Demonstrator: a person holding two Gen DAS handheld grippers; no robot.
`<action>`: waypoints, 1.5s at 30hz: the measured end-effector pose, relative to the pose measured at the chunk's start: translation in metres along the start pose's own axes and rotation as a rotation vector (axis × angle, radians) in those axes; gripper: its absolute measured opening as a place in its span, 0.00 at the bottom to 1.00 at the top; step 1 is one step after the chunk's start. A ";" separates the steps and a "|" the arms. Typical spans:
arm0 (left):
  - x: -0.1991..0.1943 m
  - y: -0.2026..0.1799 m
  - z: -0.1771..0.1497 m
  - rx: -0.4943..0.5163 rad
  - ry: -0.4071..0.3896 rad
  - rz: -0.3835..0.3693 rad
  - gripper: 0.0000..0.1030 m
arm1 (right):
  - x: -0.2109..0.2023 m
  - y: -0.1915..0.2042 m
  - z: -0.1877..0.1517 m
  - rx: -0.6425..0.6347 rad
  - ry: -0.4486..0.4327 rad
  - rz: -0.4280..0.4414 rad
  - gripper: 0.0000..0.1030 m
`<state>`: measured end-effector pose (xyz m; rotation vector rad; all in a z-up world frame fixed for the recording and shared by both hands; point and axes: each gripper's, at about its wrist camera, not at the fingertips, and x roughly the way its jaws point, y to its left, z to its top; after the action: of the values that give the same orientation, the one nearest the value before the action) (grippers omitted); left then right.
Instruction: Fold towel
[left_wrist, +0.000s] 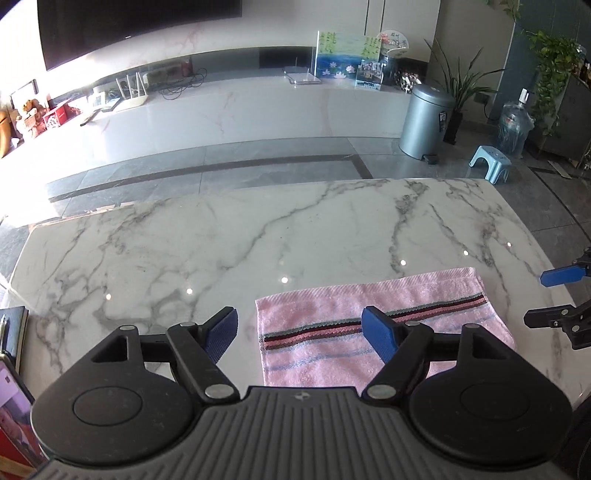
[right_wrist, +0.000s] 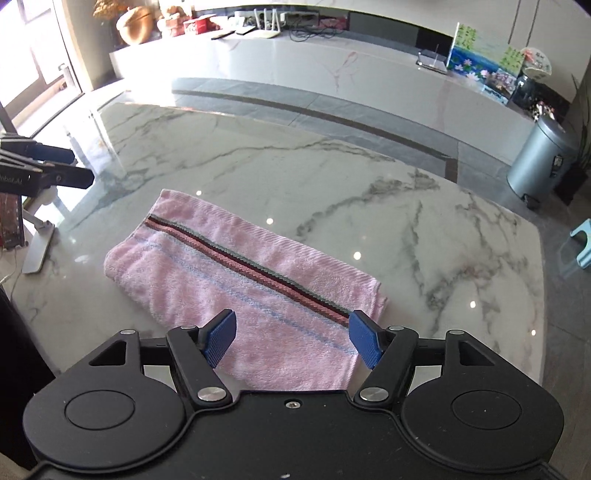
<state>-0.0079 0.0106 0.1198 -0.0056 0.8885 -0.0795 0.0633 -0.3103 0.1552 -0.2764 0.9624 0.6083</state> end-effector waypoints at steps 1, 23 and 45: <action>-0.002 -0.003 -0.004 -0.010 0.000 0.000 0.72 | -0.002 0.002 -0.006 0.027 -0.016 -0.004 0.68; 0.020 0.008 -0.100 -0.118 -0.052 0.068 0.78 | 0.024 0.035 -0.108 0.247 -0.200 -0.159 0.91; 0.041 -0.045 -0.158 -0.103 -0.080 0.126 0.78 | 0.030 0.059 -0.161 0.262 -0.410 -0.293 0.90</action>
<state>-0.1080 -0.0328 -0.0099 -0.0485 0.8104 0.0842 -0.0690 -0.3290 0.0440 -0.0507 0.5814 0.2495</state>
